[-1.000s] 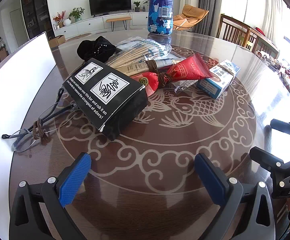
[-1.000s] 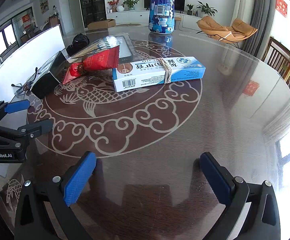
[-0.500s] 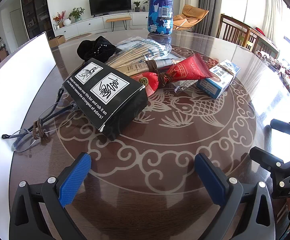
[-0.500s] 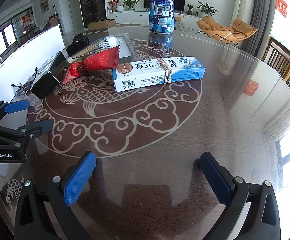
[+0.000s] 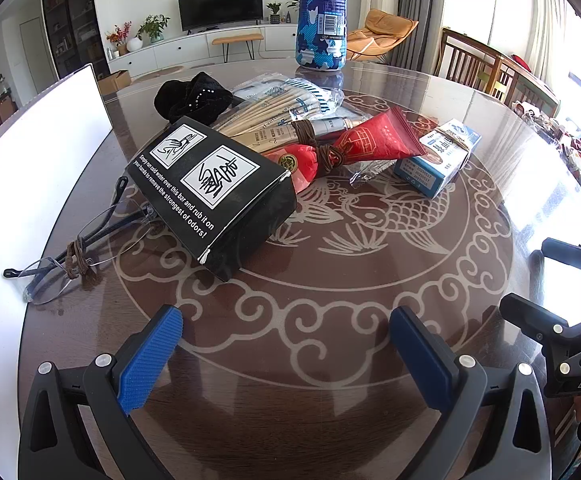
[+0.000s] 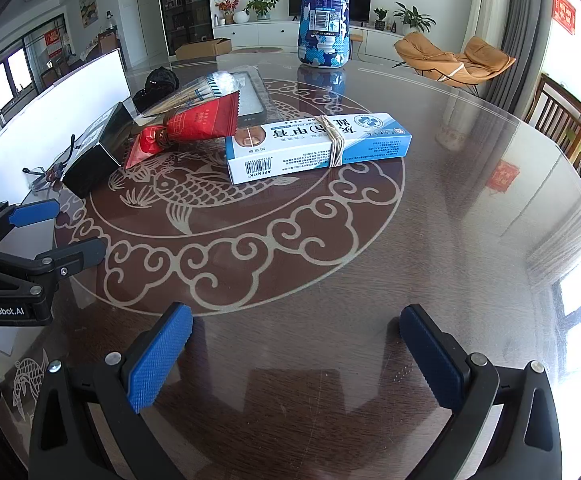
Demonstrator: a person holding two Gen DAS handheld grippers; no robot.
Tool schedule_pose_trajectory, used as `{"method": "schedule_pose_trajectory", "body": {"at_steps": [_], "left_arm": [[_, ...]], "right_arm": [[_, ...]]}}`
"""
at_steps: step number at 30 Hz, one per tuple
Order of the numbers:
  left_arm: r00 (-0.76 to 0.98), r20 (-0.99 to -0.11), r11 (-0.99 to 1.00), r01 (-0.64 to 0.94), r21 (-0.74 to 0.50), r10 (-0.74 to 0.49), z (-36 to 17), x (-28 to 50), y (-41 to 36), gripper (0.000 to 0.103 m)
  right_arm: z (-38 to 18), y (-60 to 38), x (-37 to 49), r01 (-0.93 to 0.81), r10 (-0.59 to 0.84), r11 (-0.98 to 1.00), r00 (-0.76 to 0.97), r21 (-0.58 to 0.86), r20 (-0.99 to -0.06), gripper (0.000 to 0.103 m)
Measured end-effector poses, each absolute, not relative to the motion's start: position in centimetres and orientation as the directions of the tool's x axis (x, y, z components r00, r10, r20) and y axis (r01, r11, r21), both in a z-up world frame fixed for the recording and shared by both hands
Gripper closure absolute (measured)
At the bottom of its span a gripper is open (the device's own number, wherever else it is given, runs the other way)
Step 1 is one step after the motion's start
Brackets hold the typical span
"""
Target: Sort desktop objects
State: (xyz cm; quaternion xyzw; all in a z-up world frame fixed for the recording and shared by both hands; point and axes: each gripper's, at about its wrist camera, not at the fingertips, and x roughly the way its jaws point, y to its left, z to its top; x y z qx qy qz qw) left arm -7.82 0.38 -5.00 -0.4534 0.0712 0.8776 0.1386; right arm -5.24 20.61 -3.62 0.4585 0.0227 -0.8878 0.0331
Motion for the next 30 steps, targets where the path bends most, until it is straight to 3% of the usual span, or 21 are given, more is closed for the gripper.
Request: {"method": "schedule_pose_trajectory", "body": {"at_steps": [30], "left_arm": [[-0.55, -0.815, -0.951, -0.308, -0.001, 0.179, -5.25, -7.82, 0.42, 0.0]], "right_arm": [[-3.62, 20.63, -5.23, 0.08, -0.038, -0.997, -0.577, -0.01, -0.816, 0.0]]}}
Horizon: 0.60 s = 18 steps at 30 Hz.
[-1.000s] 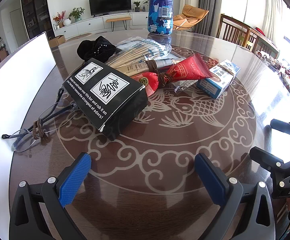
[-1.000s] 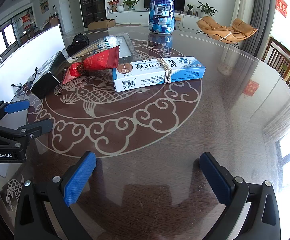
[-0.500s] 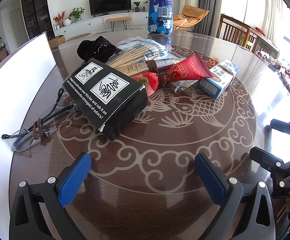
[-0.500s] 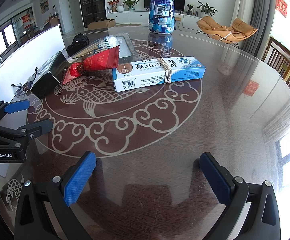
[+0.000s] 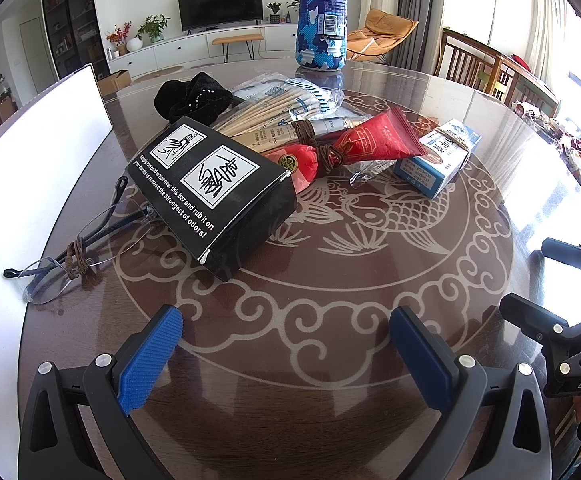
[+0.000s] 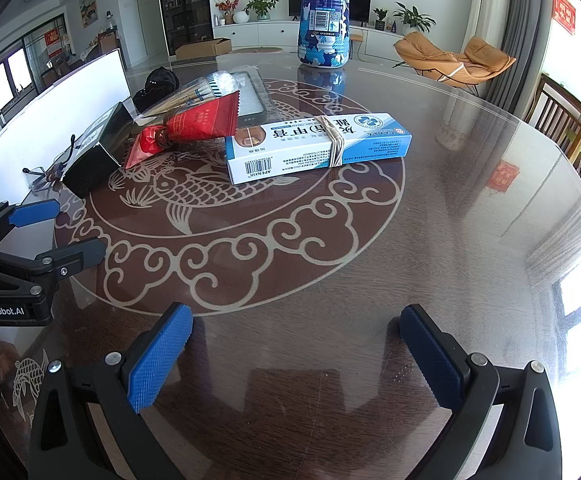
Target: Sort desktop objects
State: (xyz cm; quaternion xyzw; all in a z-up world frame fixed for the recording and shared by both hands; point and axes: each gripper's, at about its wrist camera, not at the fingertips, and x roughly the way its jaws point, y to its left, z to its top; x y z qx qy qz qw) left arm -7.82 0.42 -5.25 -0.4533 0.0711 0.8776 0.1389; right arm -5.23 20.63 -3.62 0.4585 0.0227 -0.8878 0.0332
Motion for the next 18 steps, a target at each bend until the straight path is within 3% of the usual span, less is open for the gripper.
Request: {"method": "schedule_pose_trajectory", "body": {"at_steps": [7, 11, 16, 18], "left_arm": [[-0.541, -0.822, -0.949, -0.317, 0.003, 0.178, -5.3, -7.9, 0.5, 0.0], [-0.392, -0.903, -0.905, -0.425, 0.009, 0.175, -4.6, -8.8, 0.3, 0.0], [-0.399, -0.913, -0.805, -0.567, 0.177, 0.081, -0.6, -10.6, -2.6, 0.0], [-0.38, -0.922, -0.777, -0.601, 0.187, 0.072, 0.3, -12.2, -3.2, 0.0]], "right_arm": [[-3.6, 20.6, -5.2, 0.08, -0.038, -0.997, -0.577, -0.01, -0.816, 0.0], [-3.6, 20.6, -5.2, 0.08, -0.038, -0.997, -0.577, -0.01, -0.816, 0.0], [-3.6, 20.6, -5.2, 0.08, -0.038, -0.997, -0.577, -0.01, -0.816, 0.0], [-3.6, 20.6, -5.2, 0.08, -0.038, -0.997, -0.577, -0.01, -0.816, 0.0]]}}
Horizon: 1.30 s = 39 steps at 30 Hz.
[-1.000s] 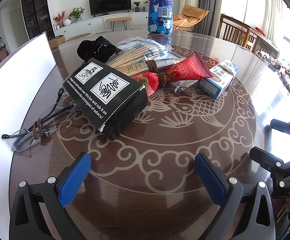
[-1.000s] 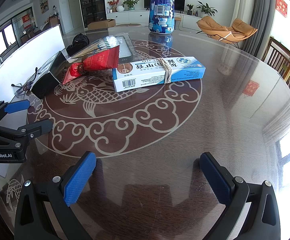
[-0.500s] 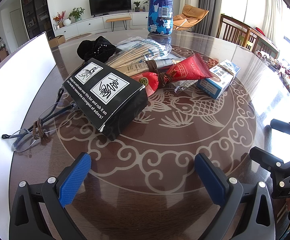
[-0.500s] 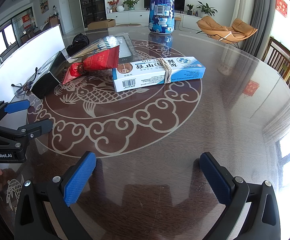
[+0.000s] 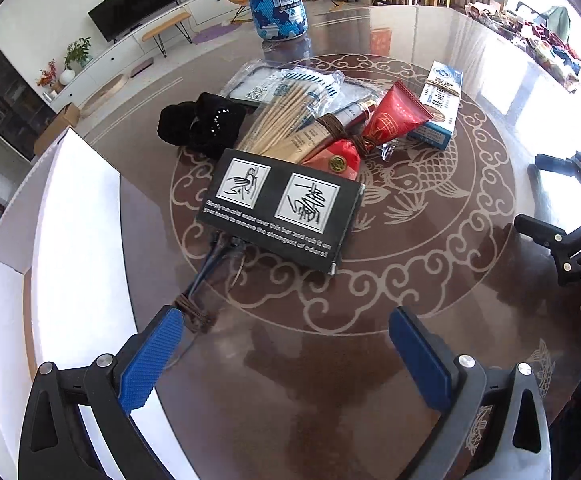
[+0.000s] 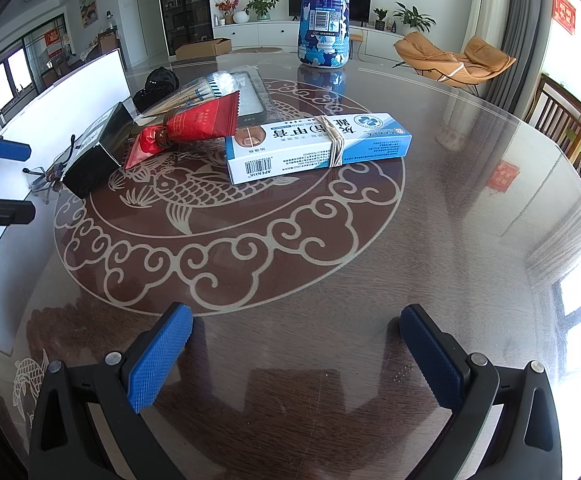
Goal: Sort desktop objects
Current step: 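Lower the left gripper onto the eyeglasses with brown cord and close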
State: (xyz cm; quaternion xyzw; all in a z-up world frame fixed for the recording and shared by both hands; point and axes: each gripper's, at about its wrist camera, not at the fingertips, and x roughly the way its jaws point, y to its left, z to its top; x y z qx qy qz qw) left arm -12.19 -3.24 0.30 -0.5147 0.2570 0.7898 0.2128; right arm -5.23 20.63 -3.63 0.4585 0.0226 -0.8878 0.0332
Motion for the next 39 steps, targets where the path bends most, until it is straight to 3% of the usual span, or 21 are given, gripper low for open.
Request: {"method": "schedule_pose_trajectory", "body": {"at_steps": [6, 9, 14, 18, 23, 30, 35, 39], "left_arm": [[-0.301, -0.952, -0.766, -0.626, 0.147, 0.063, -1.5, -16.1, -3.9, 0.0], [-0.254, -0.959, -0.789, -0.611, 0.061, 0.122, -2.1, -16.9, -4.6, 0.0], [-0.18, -0.983, -0.823, -0.563, 0.077, 0.031, -4.0, -18.2, -5.0, 0.0], [-0.137, -0.982, -0.831, -0.555, -0.033, 0.13, -3.0, -18.1, -4.9, 0.0], [-0.096, -0.964, -0.787, -0.601, -0.143, 0.248, -0.9, -15.0, -3.8, 0.008], [-0.135, -0.961, -0.829, -0.542, -0.133, 0.242, 1.3, -14.9, -5.1, 0.012], [-0.084, -0.933, -0.838, -0.474, -0.272, 0.35, 2.7, -13.8, -7.1, 0.012], [-0.028, -0.932, -0.83, -0.466, -0.307, 0.361, 3.2, -11.5, -7.0, 0.012]], "right_arm": [[-3.6, 20.6, -5.2, 0.08, -0.038, -0.997, -0.577, -0.01, -0.816, 0.0], [-3.6, 20.6, -5.2, 0.08, -0.038, -0.997, -0.577, -0.01, -0.816, 0.0], [-3.6, 20.6, -5.2, 0.08, -0.038, -0.997, -0.577, -0.01, -0.816, 0.0], [-3.6, 20.6, -5.2, 0.08, -0.038, -0.997, -0.577, -0.01, -0.816, 0.0], [-3.6, 20.6, -5.2, 0.08, -0.038, -0.997, -0.577, -0.01, -0.816, 0.0], [-3.6, 20.6, -5.2, 0.08, -0.038, -0.997, -0.577, -0.01, -0.816, 0.0], [-3.6, 20.6, -5.2, 0.08, -0.039, -0.997, -0.577, -0.01, -0.816, 0.0], [-3.6, 20.6, -5.2, 0.08, -0.039, -0.997, -0.578, -0.01, -0.815, 0.0]]}}
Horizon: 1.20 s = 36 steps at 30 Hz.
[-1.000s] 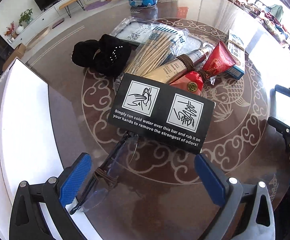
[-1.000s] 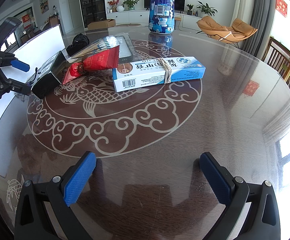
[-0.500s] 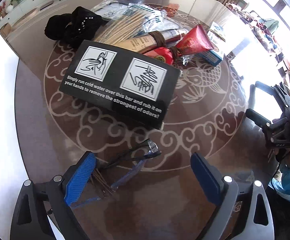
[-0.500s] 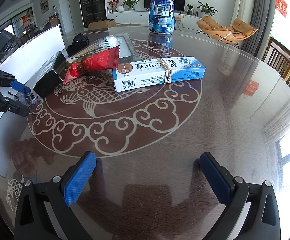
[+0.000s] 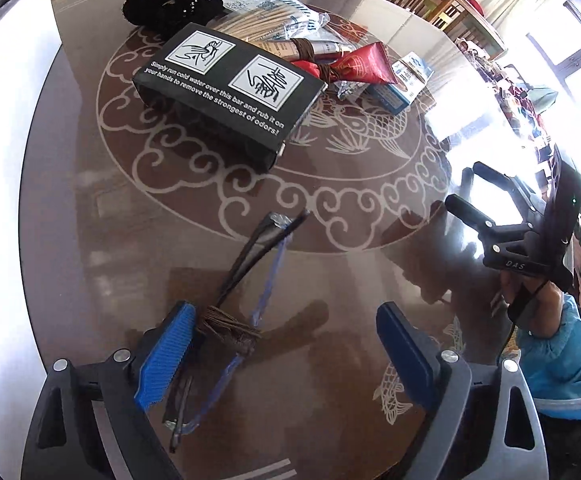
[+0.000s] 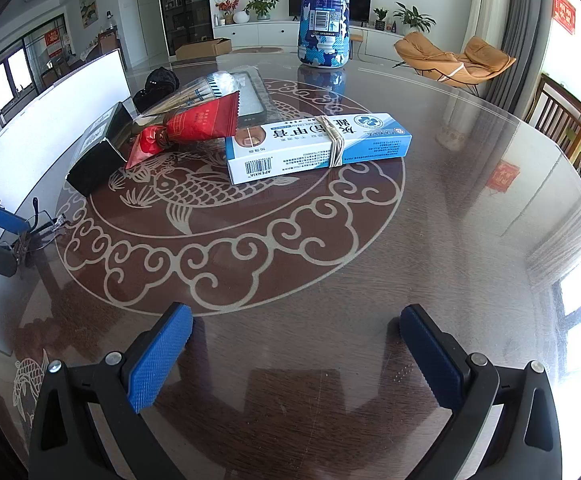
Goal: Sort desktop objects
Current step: 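Lower the left gripper onto the eyeglasses with brown cord and close, then grasp the blue-and-white ointment box with right gripper while left gripper lifts the eyeglasses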
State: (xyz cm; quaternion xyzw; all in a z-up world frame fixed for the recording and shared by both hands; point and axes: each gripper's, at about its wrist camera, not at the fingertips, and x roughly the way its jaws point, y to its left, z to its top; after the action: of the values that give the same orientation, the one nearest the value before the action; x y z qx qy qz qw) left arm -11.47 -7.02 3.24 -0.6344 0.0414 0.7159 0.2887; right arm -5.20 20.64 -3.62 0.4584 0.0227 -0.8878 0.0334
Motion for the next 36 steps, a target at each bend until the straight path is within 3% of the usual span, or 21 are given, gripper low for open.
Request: {"method": "schedule_pose_trajectory", "body": {"at_steps": [8, 10, 13, 14, 15, 23, 26, 32, 34, 36], "left_arm": [[-0.137, -0.966, -0.838, -0.533, -0.116, 0.221, 2.9, -8.7, -5.9, 0.011], [-0.2, -0.967, -0.825, -0.565, -0.015, 0.155, 3.0, -7.9, -5.4, 0.017], [-0.278, -0.946, -0.845, -0.535, 0.008, 0.167, 4.0, -7.5, -5.2, 0.046], [-0.301, -0.938, -0.862, -0.506, 0.006, 0.17, 4.2, -7.5, -5.5, 0.066], [-0.319, -0.931, -0.881, -0.473, -0.006, 0.178, 4.4, -7.5, -5.8, 0.073], [-0.435, -0.842, -0.947, -0.184, -0.265, 0.32, 0.8, -5.9, -9.5, 0.073], [-0.45, -0.839, -0.951, -0.187, -0.247, 0.307, -1.0, -4.3, -8.5, 0.073], [-0.489, -0.851, -0.969, -0.231, -0.086, 0.192, -2.2, -4.0, -5.1, 0.073], [-0.496, -0.85, -0.97, -0.235, -0.066, 0.179, -2.2, -3.9, -4.9, 0.073], [-0.497, -0.849, -0.97, -0.235, -0.069, 0.181, -2.2, -3.9, -5.0, 0.073]], "right_arm": [[-3.6, 20.6, -5.2, 0.08, -0.039, -0.997, -0.578, -0.009, -0.815, 0.0], [-3.6, 20.6, -5.2, 0.08, -0.039, -0.997, -0.578, -0.01, -0.815, 0.0], [-3.6, 20.6, -5.2, 0.08, -0.039, -0.997, -0.577, -0.01, -0.816, 0.0], [-3.6, 20.6, -5.2, 0.08, -0.039, -0.997, -0.578, -0.01, -0.815, 0.0], [-3.6, 20.6, -5.2, 0.08, -0.039, -0.997, -0.578, -0.01, -0.815, 0.0], [-3.3, 21.3, -5.3, 0.075, -0.081, -0.996, -0.583, 0.046, -0.808, 0.0], [-2.4, 23.9, -7.0, -0.003, -0.167, -0.978, -0.581, 0.207, -0.797, 0.0], [-1.1, 27.4, -16.0, -0.227, -0.189, -0.907, -0.533, 0.355, -0.824, 0.006], [-1.7, 26.7, -18.8, -0.269, -0.219, -0.884, -0.485, 0.383, -0.847, 0.007], [-1.9, 25.1, -20.8, -0.305, -0.144, -0.903, -0.448, 0.302, -0.883, 0.017]]}}
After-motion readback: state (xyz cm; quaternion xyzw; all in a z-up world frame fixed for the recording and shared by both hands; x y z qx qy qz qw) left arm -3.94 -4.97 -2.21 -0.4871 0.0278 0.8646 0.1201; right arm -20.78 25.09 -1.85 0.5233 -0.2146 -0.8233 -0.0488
